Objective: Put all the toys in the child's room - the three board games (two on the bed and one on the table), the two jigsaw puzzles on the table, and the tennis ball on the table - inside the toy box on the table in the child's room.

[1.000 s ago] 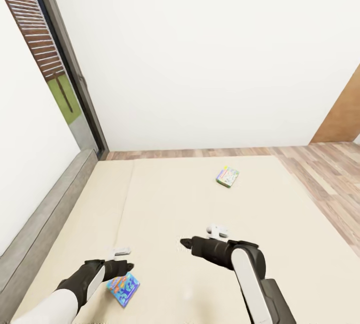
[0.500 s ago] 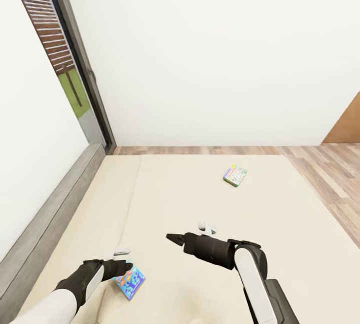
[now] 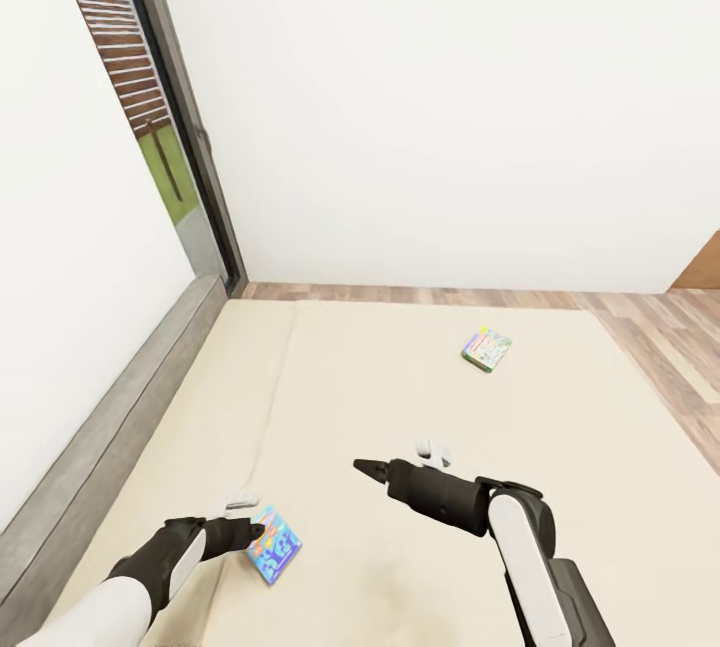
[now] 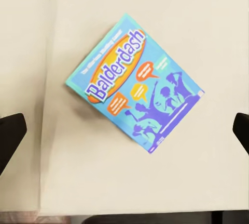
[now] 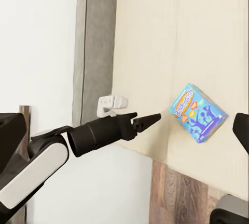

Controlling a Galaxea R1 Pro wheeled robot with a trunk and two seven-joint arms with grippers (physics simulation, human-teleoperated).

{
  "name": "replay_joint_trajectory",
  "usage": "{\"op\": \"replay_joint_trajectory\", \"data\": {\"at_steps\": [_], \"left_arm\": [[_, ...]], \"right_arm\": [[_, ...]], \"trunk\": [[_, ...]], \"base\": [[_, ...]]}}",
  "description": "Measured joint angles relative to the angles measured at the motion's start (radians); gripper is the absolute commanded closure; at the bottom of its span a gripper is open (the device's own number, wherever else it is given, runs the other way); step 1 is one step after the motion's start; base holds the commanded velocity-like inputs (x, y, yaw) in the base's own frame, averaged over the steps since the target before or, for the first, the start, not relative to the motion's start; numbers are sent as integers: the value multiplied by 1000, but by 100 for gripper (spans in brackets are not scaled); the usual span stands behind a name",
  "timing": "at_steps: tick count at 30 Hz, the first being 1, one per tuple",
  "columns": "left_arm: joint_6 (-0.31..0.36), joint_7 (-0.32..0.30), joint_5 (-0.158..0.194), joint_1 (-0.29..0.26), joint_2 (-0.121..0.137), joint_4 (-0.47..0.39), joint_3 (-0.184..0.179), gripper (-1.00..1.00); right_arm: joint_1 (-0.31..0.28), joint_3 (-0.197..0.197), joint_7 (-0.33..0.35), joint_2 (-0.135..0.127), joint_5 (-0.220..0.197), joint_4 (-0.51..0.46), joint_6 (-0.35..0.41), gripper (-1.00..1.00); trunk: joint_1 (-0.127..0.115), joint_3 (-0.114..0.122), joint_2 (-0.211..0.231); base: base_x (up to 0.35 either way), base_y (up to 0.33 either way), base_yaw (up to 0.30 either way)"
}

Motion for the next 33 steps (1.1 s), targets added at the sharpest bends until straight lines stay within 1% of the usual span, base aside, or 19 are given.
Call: {"op": "replay_joint_trajectory", "data": {"at_steps": [6, 14, 20, 25, 27, 30, 33], "left_arm": [[-1, 2, 0, 0, -3, 0, -4, -100], [-2, 6, -1, 0, -7, 0, -9, -100], [-4, 4, 0, 0, -7, -1, -5, -100], [-3, 2, 1, 0, -8, -28, -2, -100], [-2, 2, 1, 0, -11, -41, -2, -100], [-2, 4, -2, 0, -26, -51, -6, -100], [-2, 5, -5, 0, -36, -53, -9, -100]], "right_arm": [[0, -8, 3, -10, -2, 1, 0, -100], [0, -8, 2, -12, -2, 1, -1, -100], [0, -8, 2, -12, -2, 1, -3, -100], [0, -8, 1, -12, -1, 1, -4, -100], [0, -8, 1, -12, 0, 2, -5, -100], [0, -9, 2, -12, 3, 2, -8, -100], [-1, -9, 0, -12, 6, 2, -12, -100]], "trunk": [[0, -9, 0], [0, -22, 0], [0, -31, 0], [0, -39, 0], [0, -42, 0], [0, -47, 0], [0, -51, 0]], "base": [[0, 0, 107], [0, 0, 104], [0, 0, 101], [0, 0, 95], [0, 0, 51], [0, 0, 23], [0, 0, 8]]}}
